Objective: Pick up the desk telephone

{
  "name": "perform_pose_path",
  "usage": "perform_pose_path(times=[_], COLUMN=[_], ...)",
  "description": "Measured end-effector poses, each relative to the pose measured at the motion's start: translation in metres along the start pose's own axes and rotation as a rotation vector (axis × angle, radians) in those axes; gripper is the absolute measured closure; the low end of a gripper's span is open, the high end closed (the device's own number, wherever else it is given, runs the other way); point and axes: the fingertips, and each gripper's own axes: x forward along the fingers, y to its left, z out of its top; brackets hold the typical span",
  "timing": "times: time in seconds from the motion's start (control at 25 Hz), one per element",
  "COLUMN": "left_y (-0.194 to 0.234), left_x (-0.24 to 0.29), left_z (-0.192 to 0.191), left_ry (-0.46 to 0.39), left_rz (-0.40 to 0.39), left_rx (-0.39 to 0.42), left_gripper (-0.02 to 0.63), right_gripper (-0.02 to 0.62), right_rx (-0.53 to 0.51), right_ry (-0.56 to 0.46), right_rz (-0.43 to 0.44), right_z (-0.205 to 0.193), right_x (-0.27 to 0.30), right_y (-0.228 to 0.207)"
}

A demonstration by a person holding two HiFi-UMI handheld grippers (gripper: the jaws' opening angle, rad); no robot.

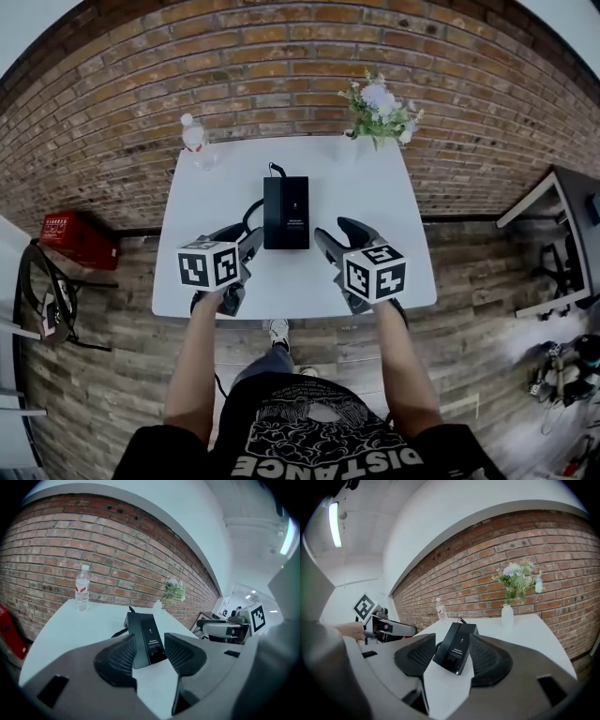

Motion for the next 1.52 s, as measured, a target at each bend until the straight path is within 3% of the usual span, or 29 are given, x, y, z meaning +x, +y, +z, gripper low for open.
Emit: perform_pose_path(times=[0.84, 1.12, 1.52], left_y=[0.054, 0.053, 0.051], left_x=[0.121, 0.138, 0.156], left_z=[-0.012, -0.018, -0.023], left_ry=[0.165, 0.206, 0.25], left_rz=[-0.282, -0.349, -0.394], left_rx=[-0.232, -0.261, -0.28], left_gripper=[0.434, 0.393, 0.39], right_gripper=[0.331, 0.316, 0.307], right_rx=[0.199, 0.249, 0.295], right_ry=[0.206, 0.267, 0.314], right_rz=[0.108, 0.138, 0.168], right_z=[-0.045, -0.061, -0.075], right_x=[0.121, 0.145, 0.162], right_y=[-0.038, -0.041, -0.039])
